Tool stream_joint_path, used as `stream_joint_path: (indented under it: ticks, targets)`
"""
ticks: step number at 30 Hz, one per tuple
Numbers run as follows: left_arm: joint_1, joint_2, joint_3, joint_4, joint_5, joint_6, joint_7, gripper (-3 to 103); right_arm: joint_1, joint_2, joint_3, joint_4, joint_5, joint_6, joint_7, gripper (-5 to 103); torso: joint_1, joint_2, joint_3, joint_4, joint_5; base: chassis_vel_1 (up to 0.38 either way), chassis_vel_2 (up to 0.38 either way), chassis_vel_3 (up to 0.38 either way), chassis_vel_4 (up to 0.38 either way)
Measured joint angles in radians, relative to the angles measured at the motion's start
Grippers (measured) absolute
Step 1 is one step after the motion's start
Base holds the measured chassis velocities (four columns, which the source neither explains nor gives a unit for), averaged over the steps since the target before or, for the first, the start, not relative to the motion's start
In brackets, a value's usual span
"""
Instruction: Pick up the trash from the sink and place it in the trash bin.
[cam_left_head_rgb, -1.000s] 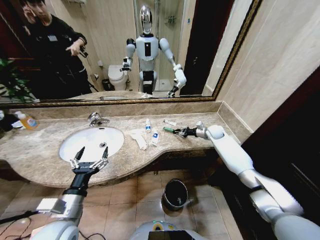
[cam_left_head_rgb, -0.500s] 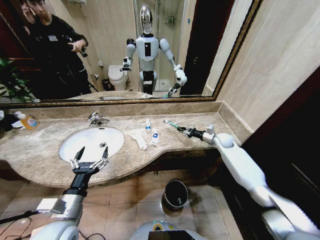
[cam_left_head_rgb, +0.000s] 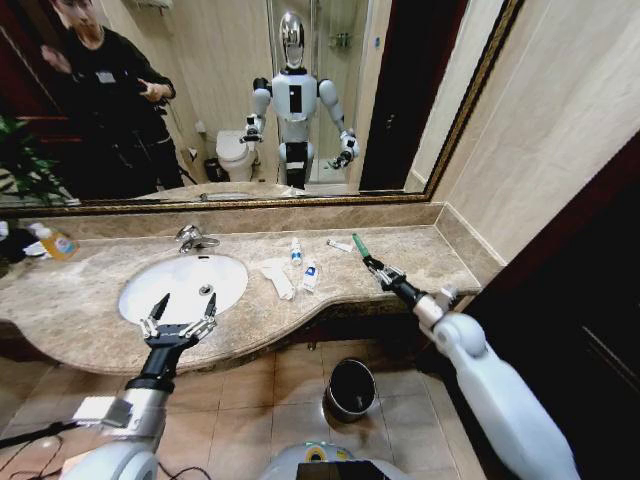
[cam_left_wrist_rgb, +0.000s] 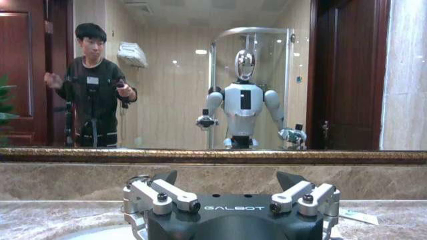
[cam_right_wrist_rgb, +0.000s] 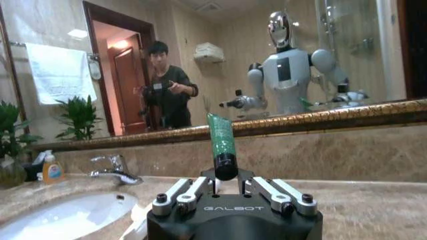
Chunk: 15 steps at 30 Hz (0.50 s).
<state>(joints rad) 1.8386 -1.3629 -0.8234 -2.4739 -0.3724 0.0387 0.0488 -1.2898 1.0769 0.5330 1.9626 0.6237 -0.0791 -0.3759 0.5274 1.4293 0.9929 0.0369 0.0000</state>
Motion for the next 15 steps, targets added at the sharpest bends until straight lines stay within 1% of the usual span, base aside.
stream_joint_path:
  ticks: [1, 2, 4, 5, 6, 9, 10, 14, 15]
  targets:
    - [0.0, 0.0, 0.0, 0.0, 0.0, 0.0, 0.0, 100, -0.045, 0.012, 0.012, 0.025, -0.015, 0.005, 0.012, 19, 0.0, 0.0, 0.0, -0.0001, -0.0002, 0.0, 0.0, 0.0, 0.0]
    - [0.0, 0.0, 0.0, 0.0, 0.0, 0.0, 0.0, 100, -0.045, 0.012, 0.012, 0.025, -0.015, 0.005, 0.012, 19, 0.0, 0.0, 0.0, -0.0001, -0.0002, 0.0, 0.0, 0.0, 0.0]
    - [0.0, 0.0, 0.0, 0.0, 0.0, 0.0, 0.0, 100, -0.122, 0.033, 0.031, 0.071, -0.046, 0.021, 0.022, 19, 0.0, 0.0, 0.0, -0.0001, 0.0001, 0.0, 0.0, 0.0, 0.0]
    - [0.0, 0.0, 0.0, 0.0, 0.0, 0.0, 0.0, 100, -0.163, 0.046, 0.044, 0.088, -0.075, 0.031, 0.018, 19, 0.0, 0.0, 0.0, -0.0001, -0.0004, 0.0, 0.0, 0.0, 0.0]
    - [0.0, 0.0, 0.0, 0.0, 0.0, 0.0, 0.0, 100, -0.163, 0.046, 0.044, 0.088, -0.075, 0.031, 0.018, 19, 0.0, 0.0, 0.0, -0.0001, -0.0004, 0.0, 0.0, 0.0, 0.0]
    - [0.0, 0.0, 0.0, 0.0, 0.0, 0.0, 0.0, 100, -0.259, 0.09, 0.07, 0.099, -0.145, 0.07, 0.002, 19, 0.0, 0.0, 0.0, -0.0001, -0.0001, 0.0, 0.0, 0.0, 0.0]
    - [0.0, 0.0, 0.0, 0.0, 0.0, 0.0, 0.0, 100, -0.259, 0.09, 0.07, 0.099, -0.145, 0.07, 0.002, 19, 0.0, 0.0, 0.0, -0.0001, -0.0001, 0.0, 0.0, 0.0, 0.0]
    - [0.0, 0.0, 0.0, 0.0, 0.0, 0.0, 0.0, 100, -0.374, 0.164, 0.099, 0.083, -0.243, 0.148, -0.068, 19, 0.0, 0.0, 0.0, -0.0002, -0.0002, 0.0, 0.0, 0.0, 0.0]
    - [0.0, 0.0, 0.0, 0.0, 0.0, 0.0, 0.0, 100, -0.374, 0.164, 0.099, 0.083, -0.243, 0.148, -0.068, 19, 0.0, 0.0, 0.0, -0.0002, -0.0002, 0.0, 0.0, 0.0, 0.0]
